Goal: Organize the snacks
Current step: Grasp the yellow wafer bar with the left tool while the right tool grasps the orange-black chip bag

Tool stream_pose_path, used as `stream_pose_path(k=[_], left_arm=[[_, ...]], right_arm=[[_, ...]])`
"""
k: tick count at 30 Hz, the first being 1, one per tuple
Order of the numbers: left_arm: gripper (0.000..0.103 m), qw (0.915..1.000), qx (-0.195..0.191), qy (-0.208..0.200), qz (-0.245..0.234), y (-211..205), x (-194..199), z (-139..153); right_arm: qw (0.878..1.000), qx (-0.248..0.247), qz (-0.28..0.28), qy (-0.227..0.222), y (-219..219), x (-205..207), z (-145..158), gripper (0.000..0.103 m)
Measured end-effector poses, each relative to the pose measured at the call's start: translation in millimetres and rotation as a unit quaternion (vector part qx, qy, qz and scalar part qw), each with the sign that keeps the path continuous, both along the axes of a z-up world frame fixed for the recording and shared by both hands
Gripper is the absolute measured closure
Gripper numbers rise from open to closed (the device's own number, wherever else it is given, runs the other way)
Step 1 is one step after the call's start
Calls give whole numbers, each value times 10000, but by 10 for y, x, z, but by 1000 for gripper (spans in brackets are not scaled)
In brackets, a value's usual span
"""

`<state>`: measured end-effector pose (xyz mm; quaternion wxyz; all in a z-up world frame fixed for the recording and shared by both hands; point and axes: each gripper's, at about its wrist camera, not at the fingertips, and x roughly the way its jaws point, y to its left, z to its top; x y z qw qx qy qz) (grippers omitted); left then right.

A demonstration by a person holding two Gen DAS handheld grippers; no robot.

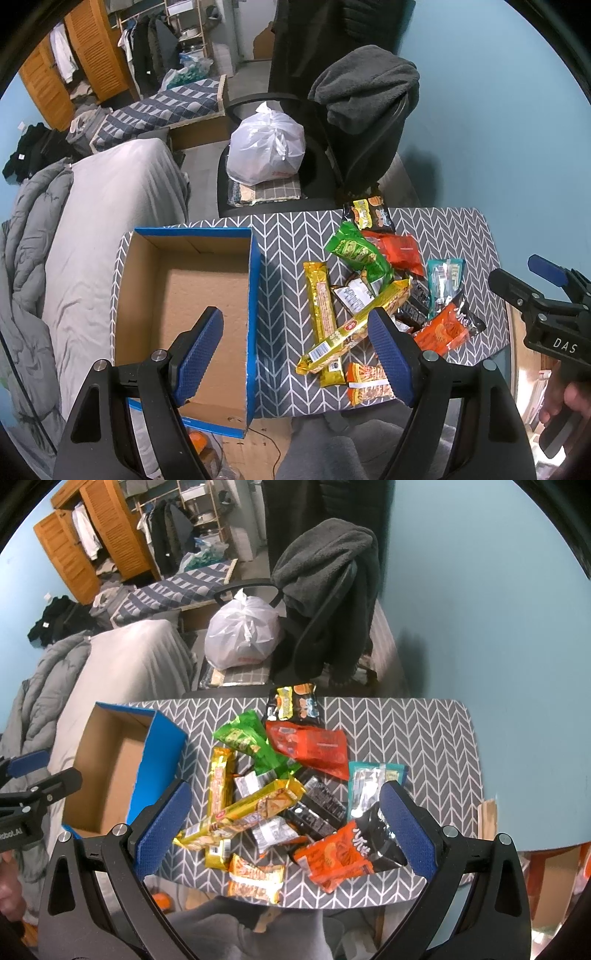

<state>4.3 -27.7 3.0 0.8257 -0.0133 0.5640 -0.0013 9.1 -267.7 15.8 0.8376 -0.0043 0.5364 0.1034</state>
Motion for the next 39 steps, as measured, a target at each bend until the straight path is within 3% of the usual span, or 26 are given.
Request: stream_pose_path(k=[11,20,30,39], left_arm=[[21,9996,3,43,-266,15,10,-84],[21,9960,127,161,-872,-158,120,-365],[21,9857,345,308,-1621,-470,181,-803],[21,9772,342,462,-2044,-674,243,-1171]], right_arm=[[9999,-22,-155,63,13,-30,-10,3],[9977,-50,-637,210,-238,-103,-155,3],[9881,-47,-1442,525,-755,-257,-531,3],[9788,125,-1823,927,-893,-377,-1058,3]])
